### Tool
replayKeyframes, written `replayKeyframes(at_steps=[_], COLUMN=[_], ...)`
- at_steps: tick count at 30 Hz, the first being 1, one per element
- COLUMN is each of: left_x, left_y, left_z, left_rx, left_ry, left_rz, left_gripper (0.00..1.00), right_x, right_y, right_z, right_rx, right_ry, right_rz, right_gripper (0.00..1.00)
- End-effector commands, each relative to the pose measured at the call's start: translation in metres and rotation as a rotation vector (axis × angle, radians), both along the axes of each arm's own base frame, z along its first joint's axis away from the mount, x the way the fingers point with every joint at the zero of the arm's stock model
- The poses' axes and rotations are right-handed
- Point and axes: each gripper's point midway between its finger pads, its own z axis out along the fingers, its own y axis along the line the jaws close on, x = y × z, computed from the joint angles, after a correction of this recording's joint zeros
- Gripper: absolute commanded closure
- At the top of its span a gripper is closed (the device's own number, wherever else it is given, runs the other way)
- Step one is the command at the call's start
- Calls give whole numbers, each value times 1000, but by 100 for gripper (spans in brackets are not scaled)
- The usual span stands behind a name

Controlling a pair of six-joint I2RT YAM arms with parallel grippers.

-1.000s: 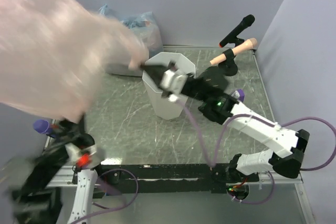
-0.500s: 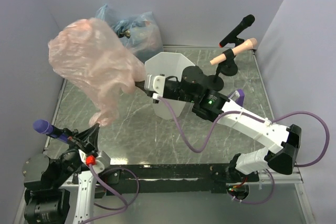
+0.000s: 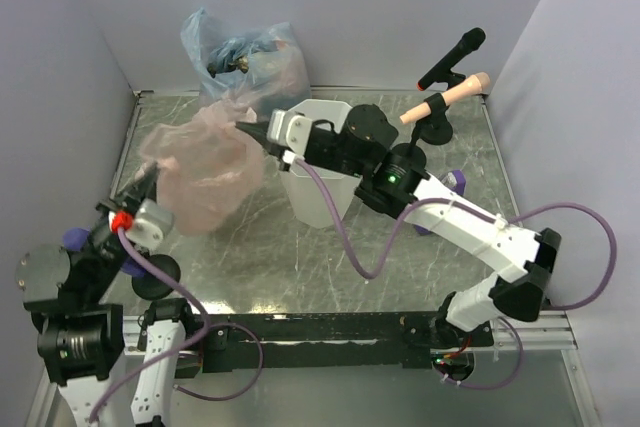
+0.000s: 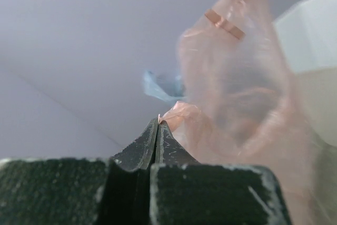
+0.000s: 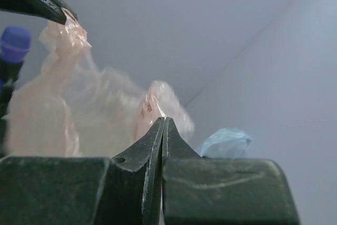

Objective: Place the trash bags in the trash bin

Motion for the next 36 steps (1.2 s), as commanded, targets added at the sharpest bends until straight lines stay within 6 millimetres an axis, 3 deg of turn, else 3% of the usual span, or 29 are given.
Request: replayKeyframes(at_steps=[1, 4, 7, 9, 14, 21, 23, 29, 36], left_x=[18, 34, 42, 45, 51, 48, 49, 68, 95], left_y=[22, 27, 29, 29, 22, 22, 17, 10, -20], left_z=[63, 79, 105, 123, 173, 241, 252, 264, 251], left_rx=[-50, -99, -174, -236, -317, -463, -489, -550, -514], left_ry=[-169, -167, -226, -278, -370, -493, -493, -460, -352], left_rz=[111, 119, 111, 86, 0, -87, -137, -231, -368], left_gripper=[99, 100, 99, 99, 99, 99, 99, 100, 100], right_x=[36, 68, 84, 82, 66, 44, 39, 34, 33], right_y=[11, 14, 11, 12, 2, -34, -49, -88, -135], right_z=[38, 45, 70, 80, 133, 206, 222, 246, 253], right_rx=[129, 199, 273, 289, 384, 559, 604, 662, 651], right_ry=[-33, 92, 151, 133, 71, -88, -141, -273, -339], right_rz=[-90, -170, -208, -191, -132, -141, -169, -308, -430], right_gripper=[100, 100, 100, 100, 100, 100, 100, 100, 100])
